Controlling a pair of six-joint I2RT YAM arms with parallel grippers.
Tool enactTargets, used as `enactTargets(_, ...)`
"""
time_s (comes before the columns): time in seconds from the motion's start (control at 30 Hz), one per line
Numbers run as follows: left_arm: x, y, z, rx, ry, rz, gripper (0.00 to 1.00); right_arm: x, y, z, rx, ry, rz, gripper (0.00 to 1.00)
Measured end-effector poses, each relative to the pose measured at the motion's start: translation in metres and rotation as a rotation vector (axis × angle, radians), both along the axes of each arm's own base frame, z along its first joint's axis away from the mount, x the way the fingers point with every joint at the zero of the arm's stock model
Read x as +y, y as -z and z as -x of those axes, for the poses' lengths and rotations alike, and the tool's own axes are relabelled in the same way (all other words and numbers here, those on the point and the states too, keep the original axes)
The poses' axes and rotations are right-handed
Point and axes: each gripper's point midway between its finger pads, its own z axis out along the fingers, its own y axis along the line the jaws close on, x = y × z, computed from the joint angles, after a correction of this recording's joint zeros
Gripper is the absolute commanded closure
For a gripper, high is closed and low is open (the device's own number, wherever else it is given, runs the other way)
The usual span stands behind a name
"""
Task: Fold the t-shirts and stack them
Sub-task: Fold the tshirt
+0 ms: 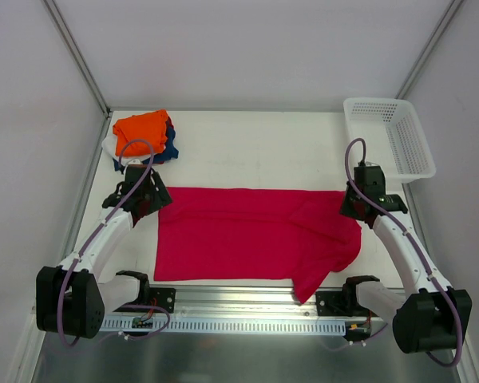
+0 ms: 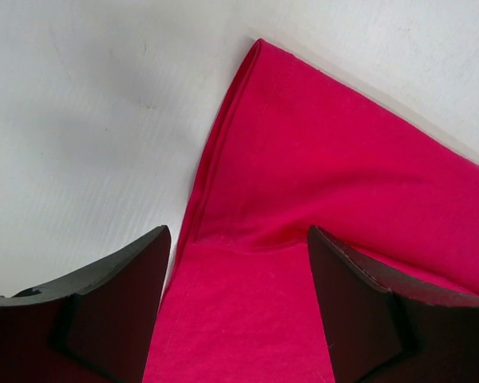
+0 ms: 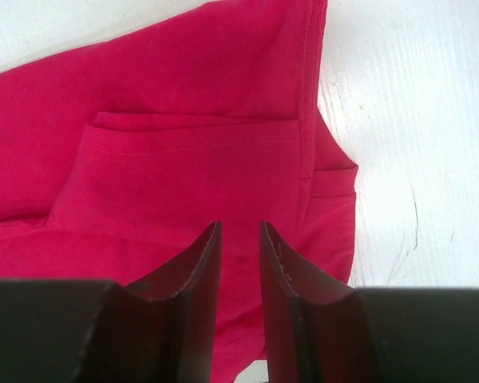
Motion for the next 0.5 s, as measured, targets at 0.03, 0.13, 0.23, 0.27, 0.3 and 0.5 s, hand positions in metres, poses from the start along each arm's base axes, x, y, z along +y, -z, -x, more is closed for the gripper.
enactTargets(0.03, 0.0, 0.0, 0.0, 0.002, 0.0, 0.0, 0.31, 0.0, 0.0, -0.001, 0.003, -0.001, 0.0, 0.73)
enactTargets(0.13, 0.0, 0.003, -0.001, 0.018, 0.001, -0.002, 0.32, 0.002, 0.002, -0.003, 0.014, -0.008, 0.001, 0.74)
enactTargets(0.23, -0.002, 0.007, -0.002, 0.036, 0.005, 0.001, 0.32, 0.007, 0.005, -0.004, 0.025, -0.026, 0.002, 0.75)
enactTargets(0.27, -0.002, 0.007, -0.001, 0.039, 0.006, 0.002, 0.32, 0.01, 0.005, -0.004, 0.027, -0.036, 0.002, 0.75)
enactTargets(0.3, -0.002, 0.007, -0.001, 0.041, 0.008, 0.003, 0.33, 0.013, 0.006, -0.003, 0.028, -0.048, 0.003, 0.75)
enactTargets(0.5, -0.012, 0.008, 0.001, 0.046, 0.043, 0.029, 0.35, 0.041, 0.007, 0.001, 0.031, -0.143, 0.008, 0.76)
